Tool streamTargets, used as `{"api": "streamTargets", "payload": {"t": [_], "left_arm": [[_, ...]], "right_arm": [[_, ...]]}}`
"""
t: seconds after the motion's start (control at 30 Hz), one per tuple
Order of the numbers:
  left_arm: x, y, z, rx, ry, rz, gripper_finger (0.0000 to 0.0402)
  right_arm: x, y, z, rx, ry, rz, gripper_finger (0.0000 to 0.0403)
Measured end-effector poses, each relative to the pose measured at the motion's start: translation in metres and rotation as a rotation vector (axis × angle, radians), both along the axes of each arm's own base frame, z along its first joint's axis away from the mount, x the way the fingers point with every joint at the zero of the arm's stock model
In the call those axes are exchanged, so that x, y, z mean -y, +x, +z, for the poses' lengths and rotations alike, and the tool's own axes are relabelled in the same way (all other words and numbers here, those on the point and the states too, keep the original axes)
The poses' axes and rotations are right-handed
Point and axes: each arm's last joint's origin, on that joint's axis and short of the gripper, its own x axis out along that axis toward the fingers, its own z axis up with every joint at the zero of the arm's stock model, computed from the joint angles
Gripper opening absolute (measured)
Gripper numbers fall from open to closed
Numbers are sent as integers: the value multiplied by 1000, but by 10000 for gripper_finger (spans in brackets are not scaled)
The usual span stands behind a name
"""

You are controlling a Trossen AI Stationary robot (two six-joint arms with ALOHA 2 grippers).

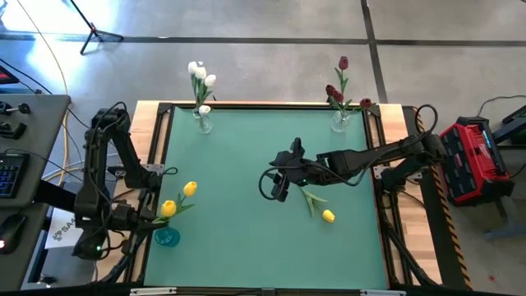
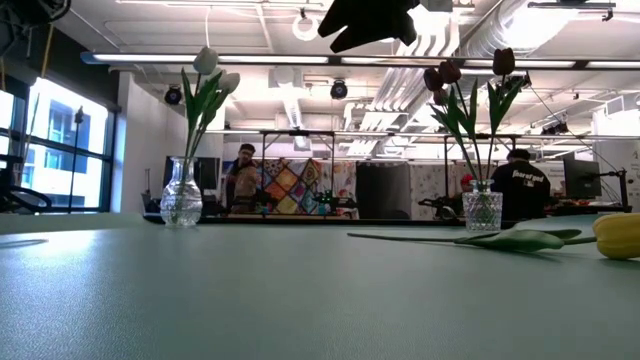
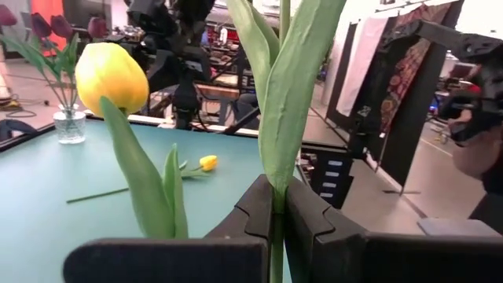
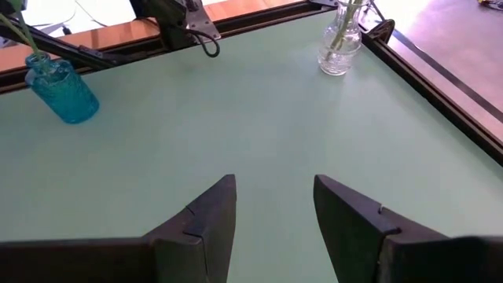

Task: Sort flowers into vase by color
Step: Put the yellow flower into the blue vase

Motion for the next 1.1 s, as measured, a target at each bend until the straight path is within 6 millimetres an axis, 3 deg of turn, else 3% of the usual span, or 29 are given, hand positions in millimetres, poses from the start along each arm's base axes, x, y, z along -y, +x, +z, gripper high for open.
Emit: {"api": "streamTargets", "payload": {"t": [0.37, 0.8, 0.93, 1.1], "left_arm": [[-3, 3, 9, 4, -6, 20, 0], [8, 2, 0, -79, -19, -27, 2], [8, 2, -1, -84, 0, -31, 28], [8, 2, -1, -109, 34, -46, 93]], "right_arm": [[0, 0, 0, -4, -5, 2, 161], [0, -1, -1, -15, 0, -2, 161], [0, -1, -1, -11, 15, -6, 161], [0, -1, -1, -14, 17, -4, 161]]}}
